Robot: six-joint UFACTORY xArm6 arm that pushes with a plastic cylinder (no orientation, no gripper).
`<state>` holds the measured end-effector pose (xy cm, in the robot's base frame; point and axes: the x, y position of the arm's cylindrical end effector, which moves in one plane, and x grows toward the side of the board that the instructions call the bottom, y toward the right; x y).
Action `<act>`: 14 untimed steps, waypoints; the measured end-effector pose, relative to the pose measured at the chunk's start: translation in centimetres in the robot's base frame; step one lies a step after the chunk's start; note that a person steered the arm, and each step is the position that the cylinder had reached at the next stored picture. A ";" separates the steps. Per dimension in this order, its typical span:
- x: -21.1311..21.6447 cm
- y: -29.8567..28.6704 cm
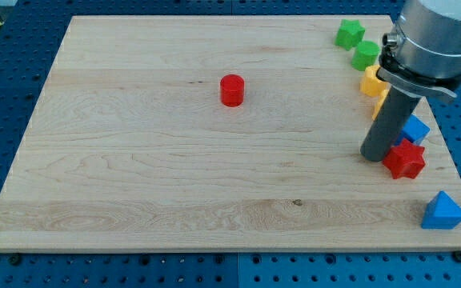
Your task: Push the red circle a bit up
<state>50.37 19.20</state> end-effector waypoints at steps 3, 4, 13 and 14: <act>1.7 -2.2; -0.8 -8.7; -9.2 -21.6; -10.2 -19.1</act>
<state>40.13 0.15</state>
